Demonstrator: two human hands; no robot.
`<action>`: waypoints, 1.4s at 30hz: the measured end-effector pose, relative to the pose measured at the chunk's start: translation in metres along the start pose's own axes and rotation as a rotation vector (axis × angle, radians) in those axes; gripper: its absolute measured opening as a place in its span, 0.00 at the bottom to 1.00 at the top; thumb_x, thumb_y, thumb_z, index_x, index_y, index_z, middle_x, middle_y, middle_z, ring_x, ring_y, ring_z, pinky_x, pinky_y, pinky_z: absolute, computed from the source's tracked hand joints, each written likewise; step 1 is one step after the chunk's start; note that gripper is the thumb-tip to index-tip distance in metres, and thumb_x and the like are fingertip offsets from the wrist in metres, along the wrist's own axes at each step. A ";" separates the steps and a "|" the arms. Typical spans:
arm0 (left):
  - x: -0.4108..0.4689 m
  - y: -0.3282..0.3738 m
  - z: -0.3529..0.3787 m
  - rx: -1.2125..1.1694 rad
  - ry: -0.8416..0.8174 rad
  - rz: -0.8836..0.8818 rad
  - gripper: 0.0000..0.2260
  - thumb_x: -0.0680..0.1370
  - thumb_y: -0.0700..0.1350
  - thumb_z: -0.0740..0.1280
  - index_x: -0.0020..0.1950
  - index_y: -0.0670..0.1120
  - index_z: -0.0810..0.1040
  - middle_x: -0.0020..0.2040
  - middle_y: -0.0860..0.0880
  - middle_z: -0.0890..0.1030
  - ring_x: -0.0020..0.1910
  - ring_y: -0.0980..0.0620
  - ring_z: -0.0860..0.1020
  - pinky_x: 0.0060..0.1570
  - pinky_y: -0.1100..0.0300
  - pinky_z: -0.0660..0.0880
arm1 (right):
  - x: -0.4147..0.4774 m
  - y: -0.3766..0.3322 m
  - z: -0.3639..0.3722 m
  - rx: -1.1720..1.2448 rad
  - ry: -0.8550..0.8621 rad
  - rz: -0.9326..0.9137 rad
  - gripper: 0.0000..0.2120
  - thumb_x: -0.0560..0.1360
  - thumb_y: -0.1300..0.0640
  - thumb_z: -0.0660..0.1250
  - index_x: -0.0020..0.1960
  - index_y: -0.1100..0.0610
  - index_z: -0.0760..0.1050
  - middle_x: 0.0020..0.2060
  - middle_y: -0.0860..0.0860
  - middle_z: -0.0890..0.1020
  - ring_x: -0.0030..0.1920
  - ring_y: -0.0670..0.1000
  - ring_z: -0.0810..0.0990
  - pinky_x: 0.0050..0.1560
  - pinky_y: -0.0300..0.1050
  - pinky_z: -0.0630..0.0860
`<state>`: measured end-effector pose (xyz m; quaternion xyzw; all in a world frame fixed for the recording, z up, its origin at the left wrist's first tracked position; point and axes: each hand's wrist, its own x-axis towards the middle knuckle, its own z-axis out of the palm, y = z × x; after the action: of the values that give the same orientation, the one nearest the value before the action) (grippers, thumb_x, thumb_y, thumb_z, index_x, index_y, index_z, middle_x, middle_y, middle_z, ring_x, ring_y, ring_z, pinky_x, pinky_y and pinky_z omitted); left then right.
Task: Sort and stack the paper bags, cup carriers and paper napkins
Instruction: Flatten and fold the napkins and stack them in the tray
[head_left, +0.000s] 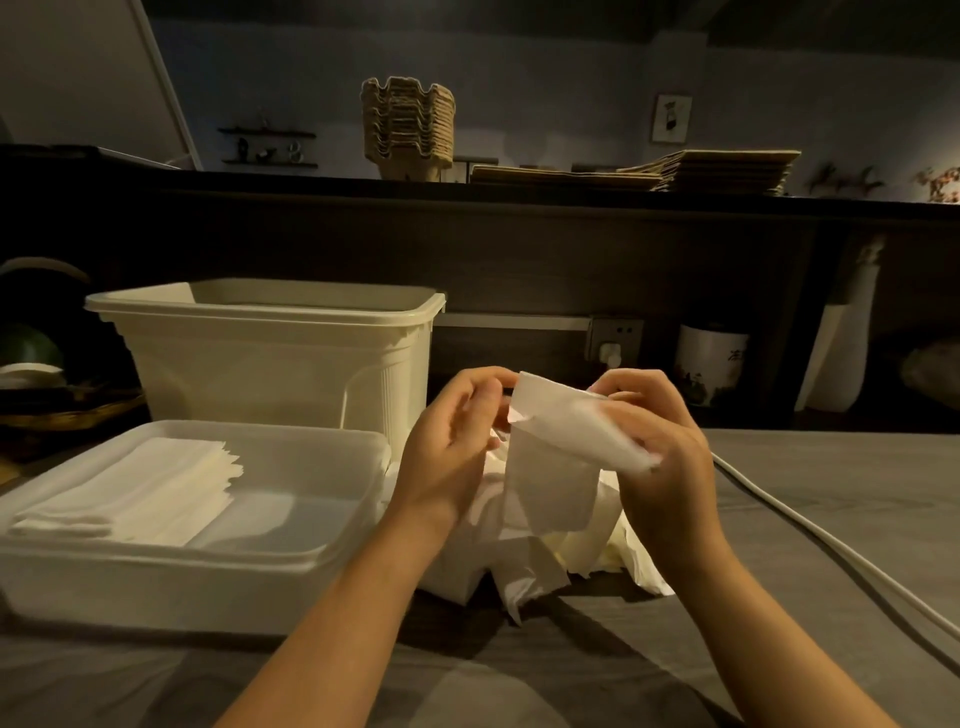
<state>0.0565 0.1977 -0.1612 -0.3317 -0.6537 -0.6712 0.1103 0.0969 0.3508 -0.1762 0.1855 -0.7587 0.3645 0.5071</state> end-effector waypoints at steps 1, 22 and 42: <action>-0.001 0.002 0.000 -0.032 -0.015 -0.019 0.10 0.80 0.50 0.54 0.50 0.56 0.75 0.41 0.63 0.80 0.41 0.67 0.77 0.39 0.74 0.74 | 0.000 0.001 0.001 -0.078 -0.001 -0.034 0.12 0.74 0.63 0.64 0.45 0.45 0.76 0.50 0.39 0.71 0.50 0.33 0.73 0.46 0.26 0.73; 0.002 -0.006 -0.008 0.478 0.055 0.154 0.09 0.78 0.48 0.62 0.58 0.55 0.70 0.49 0.61 0.76 0.53 0.62 0.75 0.47 0.71 0.71 | 0.006 -0.010 -0.011 0.487 0.335 0.676 0.10 0.78 0.62 0.59 0.46 0.48 0.74 0.42 0.46 0.79 0.44 0.45 0.79 0.45 0.40 0.77; -0.006 0.001 -0.018 1.173 -0.456 -0.123 0.25 0.69 0.64 0.69 0.64 0.61 0.69 0.66 0.60 0.64 0.64 0.55 0.64 0.57 0.58 0.64 | 0.010 -0.003 -0.019 0.652 0.469 1.034 0.04 0.78 0.56 0.61 0.45 0.51 0.73 0.44 0.49 0.77 0.43 0.47 0.76 0.32 0.37 0.72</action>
<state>0.0558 0.1789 -0.1627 -0.3124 -0.9379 -0.1189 0.0931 0.1070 0.3637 -0.1620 -0.1435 -0.4699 0.8034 0.3364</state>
